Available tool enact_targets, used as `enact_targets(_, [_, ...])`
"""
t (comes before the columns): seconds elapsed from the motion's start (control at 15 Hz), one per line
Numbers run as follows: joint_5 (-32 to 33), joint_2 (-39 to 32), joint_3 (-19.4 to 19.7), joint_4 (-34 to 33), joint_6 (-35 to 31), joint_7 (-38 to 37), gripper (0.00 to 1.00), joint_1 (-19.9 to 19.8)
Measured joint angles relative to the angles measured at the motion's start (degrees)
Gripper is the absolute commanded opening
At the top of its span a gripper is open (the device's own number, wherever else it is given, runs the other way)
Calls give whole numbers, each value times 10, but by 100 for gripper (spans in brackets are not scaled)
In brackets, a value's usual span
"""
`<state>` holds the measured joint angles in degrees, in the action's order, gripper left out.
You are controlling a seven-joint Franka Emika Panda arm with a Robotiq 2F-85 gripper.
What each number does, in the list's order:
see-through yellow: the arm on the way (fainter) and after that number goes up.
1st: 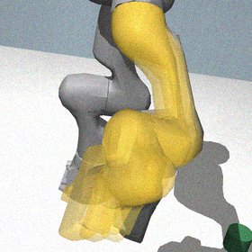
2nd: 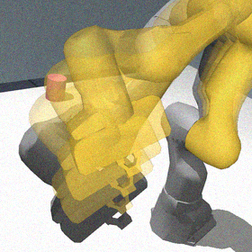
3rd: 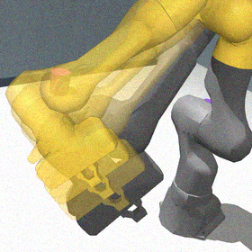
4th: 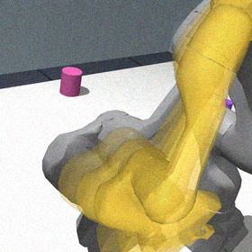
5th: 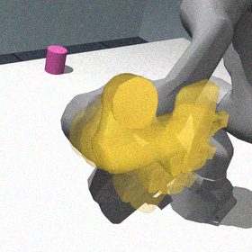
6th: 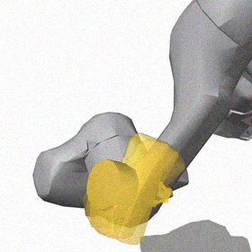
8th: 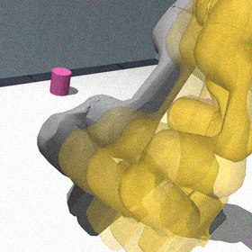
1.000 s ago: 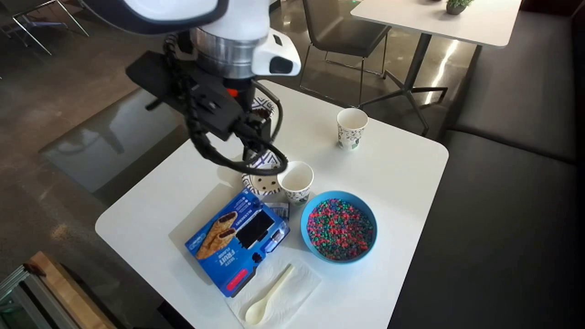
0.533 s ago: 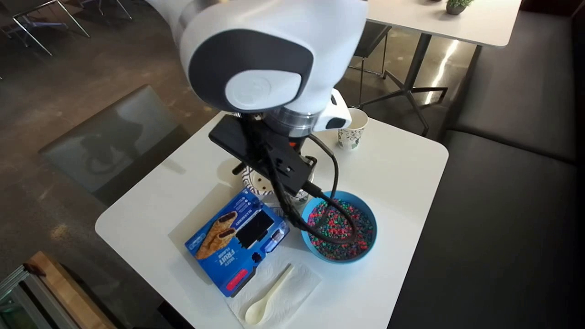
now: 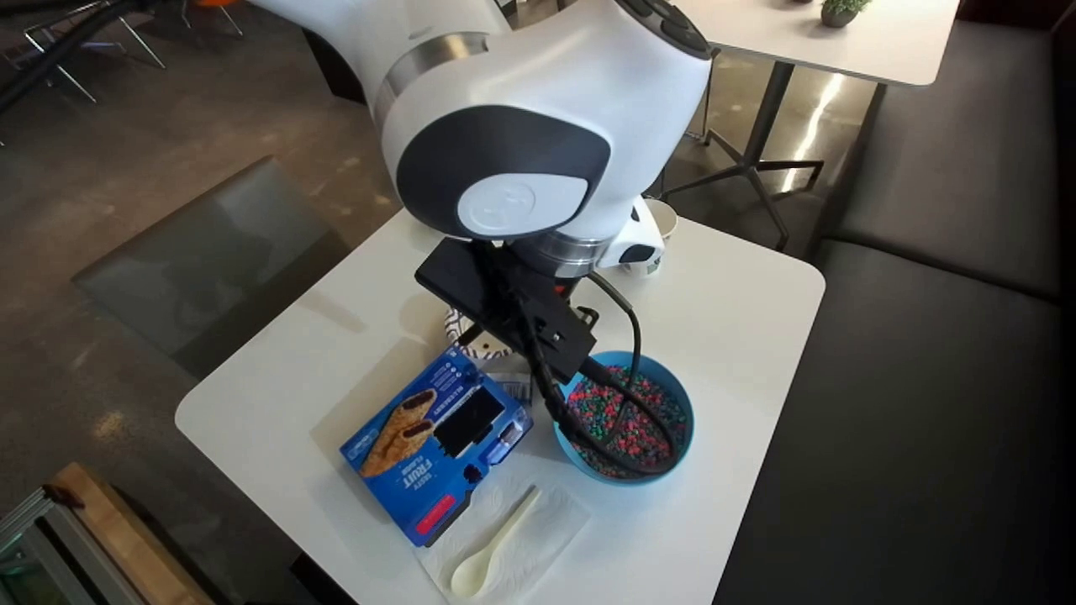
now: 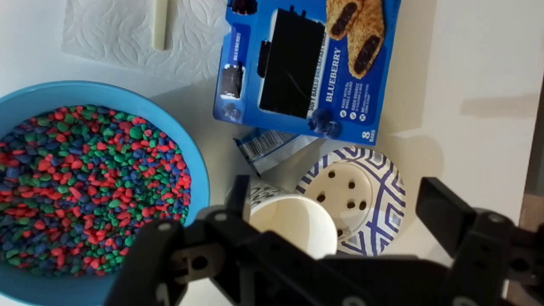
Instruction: Bring the box closer to the bowls
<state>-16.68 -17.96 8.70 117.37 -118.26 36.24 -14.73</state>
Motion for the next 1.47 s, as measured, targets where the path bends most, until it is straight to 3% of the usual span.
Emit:
enact_targets(0.33, [2,-8,1,4,-11,-2,100,-7])
enact_targets(0.73, [2,-56,14,12,11,-12,100,-56])
enact_targets(1.13, [-23,-95,-5,10,104,71,100,-98])
enact_targets(1.47, [-81,-124,-21,0,108,158,100,-118])
